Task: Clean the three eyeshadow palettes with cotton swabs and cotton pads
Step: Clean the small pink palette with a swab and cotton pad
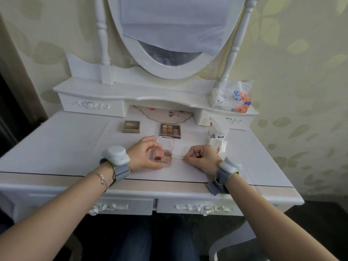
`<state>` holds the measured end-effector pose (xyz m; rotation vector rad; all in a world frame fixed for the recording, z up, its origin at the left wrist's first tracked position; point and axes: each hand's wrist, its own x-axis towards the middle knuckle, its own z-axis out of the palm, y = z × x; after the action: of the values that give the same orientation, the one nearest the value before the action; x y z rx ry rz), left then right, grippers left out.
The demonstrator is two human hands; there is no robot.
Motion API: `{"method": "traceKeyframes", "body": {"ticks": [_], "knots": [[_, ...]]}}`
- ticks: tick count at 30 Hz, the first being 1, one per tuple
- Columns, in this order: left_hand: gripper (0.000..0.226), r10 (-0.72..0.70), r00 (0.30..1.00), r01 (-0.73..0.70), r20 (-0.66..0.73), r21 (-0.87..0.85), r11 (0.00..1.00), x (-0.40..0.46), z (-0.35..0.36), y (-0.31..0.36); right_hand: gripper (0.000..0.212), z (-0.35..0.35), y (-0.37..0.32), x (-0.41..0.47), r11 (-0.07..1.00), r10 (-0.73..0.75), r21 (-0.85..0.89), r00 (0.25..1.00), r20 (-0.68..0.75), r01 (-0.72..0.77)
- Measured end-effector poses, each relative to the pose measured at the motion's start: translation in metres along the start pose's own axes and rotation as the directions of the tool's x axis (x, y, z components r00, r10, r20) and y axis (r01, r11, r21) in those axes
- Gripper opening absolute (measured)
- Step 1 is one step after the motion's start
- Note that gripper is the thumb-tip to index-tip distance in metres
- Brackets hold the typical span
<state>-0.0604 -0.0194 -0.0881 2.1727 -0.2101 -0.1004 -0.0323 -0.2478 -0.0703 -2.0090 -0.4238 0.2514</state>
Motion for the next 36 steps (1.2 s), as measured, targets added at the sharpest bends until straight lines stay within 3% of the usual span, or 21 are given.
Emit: {"method": "traceKeyframes", "body": {"ticks": [10,14,17,26,31,36], "knots": [[0.096,-0.002,1.0,0.002,0.004,0.011,1.0,-0.0001,-0.0001,-0.0002,0.023,-0.0067,-0.002,0.0008,0.999,0.036,0.008,0.986,0.163,-0.038],[0.097,0.0,1.0,0.0,0.013,0.012,1.0,-0.0009,0.0001,-0.0009,0.021,-0.0023,0.0019,0.0011,0.991,0.032,0.131,0.998,0.051,-0.038],[0.096,-0.004,1.0,0.004,0.006,0.021,1.0,-0.0007,-0.0002,-0.0005,0.019,0.0006,0.0029,0.0,0.996,0.002,0.089,1.0,0.0,-0.002],[0.098,0.005,1.0,-0.005,0.024,0.022,1.0,-0.0011,-0.0009,0.0002,0.022,-0.0066,-0.0022,-0.0013,1.0,0.03,-0.008,0.979,0.203,-0.029],[0.097,0.016,1.0,-0.016,0.013,0.006,1.0,-0.0026,-0.0004,-0.0001,0.019,-0.0053,-0.0032,-0.0027,0.985,0.034,0.162,0.992,0.12,-0.054],[0.098,0.008,1.0,-0.008,0.02,0.02,1.0,-0.0016,-0.0005,-0.001,0.016,-0.0059,-0.0018,-0.0027,0.999,0.025,0.025,0.986,0.163,-0.029]]}}
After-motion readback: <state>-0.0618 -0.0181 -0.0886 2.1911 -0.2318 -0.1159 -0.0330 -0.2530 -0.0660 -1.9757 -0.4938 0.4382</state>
